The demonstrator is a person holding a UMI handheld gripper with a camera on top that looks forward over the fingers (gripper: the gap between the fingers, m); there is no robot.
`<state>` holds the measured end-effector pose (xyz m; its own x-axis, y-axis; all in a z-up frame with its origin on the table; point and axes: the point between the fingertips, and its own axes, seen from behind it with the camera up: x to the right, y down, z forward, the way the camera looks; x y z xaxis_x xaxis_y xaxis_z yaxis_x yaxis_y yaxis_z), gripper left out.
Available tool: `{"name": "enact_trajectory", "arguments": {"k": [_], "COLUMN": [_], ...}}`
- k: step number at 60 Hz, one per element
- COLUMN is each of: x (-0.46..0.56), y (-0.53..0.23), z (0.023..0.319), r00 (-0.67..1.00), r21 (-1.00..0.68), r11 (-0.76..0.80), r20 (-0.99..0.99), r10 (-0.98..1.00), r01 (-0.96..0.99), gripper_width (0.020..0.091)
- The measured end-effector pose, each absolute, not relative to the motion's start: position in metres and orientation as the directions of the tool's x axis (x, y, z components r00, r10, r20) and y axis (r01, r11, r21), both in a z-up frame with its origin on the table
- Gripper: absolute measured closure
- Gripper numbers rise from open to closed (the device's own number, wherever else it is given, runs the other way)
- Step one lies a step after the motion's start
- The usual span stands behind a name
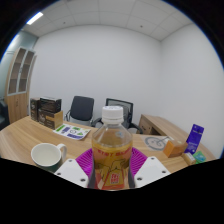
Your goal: Pour water
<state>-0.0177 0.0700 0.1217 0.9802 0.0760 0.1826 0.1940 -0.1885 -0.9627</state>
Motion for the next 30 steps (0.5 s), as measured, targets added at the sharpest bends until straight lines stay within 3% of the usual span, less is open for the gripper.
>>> {"name": "enact_trajectory", "arguments": {"k": [7, 21, 30], "x": [-0.01, -0.008, -0.006], "y": [0.08, 0.073, 0.075], "z": [0.082, 0.081, 0.075], "r00": [0.994, 0.996, 0.998], "r21": [-0.966, -0.979, -0.971], "r11": [-0.243, -0.204, -0.239], "r20": [0.076, 0.009, -0.01], "r10": [0.075, 0.091, 0.062], "r01": [0.092, 0.027, 0.005], "gripper_width": [0.0642, 0.0614, 0.0482]}}
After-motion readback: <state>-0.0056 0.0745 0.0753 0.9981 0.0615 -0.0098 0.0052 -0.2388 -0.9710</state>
